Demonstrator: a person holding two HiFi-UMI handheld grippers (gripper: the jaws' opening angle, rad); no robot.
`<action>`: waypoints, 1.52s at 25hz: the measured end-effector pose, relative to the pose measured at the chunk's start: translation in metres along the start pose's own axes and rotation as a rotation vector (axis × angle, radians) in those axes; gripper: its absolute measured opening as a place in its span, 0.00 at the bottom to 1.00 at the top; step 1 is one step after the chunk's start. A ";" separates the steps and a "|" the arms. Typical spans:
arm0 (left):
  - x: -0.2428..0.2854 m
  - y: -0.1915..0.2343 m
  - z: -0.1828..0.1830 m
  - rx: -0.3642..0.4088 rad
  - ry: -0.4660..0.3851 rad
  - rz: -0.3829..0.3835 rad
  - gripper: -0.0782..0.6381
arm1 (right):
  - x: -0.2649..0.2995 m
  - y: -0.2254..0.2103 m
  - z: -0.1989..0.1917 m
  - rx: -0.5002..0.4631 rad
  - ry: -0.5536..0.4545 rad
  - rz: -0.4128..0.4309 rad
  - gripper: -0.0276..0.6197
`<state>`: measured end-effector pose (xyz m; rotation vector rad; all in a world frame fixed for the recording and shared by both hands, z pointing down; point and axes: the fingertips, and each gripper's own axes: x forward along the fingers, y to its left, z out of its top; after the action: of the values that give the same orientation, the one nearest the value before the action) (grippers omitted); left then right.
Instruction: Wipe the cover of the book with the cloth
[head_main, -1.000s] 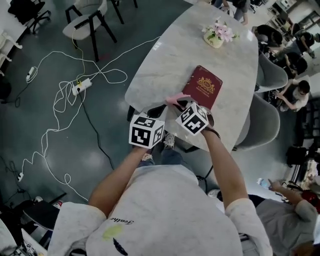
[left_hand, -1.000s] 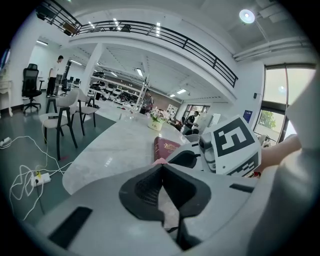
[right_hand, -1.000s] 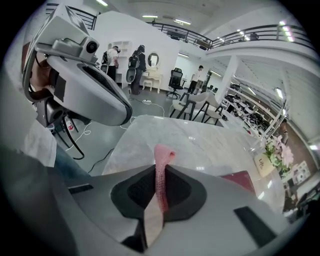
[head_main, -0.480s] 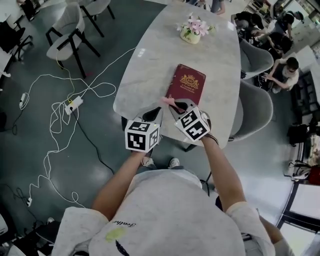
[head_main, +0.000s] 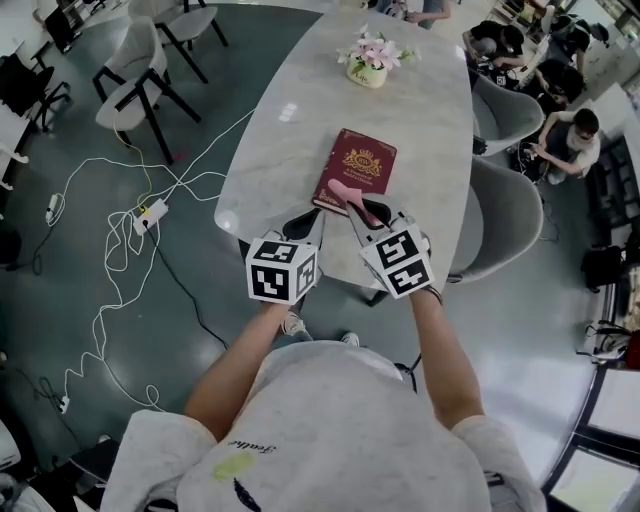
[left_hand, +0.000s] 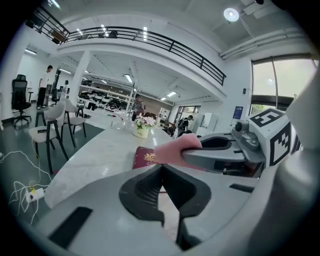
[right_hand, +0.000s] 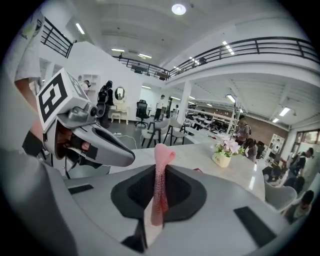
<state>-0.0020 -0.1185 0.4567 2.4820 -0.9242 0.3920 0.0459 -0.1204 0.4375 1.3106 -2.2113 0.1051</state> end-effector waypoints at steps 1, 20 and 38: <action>0.000 -0.005 0.002 0.006 -0.006 0.004 0.12 | -0.007 -0.003 0.002 0.001 -0.018 -0.007 0.07; 0.007 -0.100 0.028 0.105 -0.077 0.062 0.12 | -0.110 -0.043 -0.008 0.161 -0.232 -0.102 0.07; 0.005 -0.137 0.019 0.111 -0.082 0.096 0.12 | -0.138 -0.044 -0.030 0.174 -0.248 -0.060 0.07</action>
<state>0.0956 -0.0399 0.3988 2.5780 -1.0848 0.3851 0.1457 -0.0251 0.3845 1.5567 -2.4115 0.1201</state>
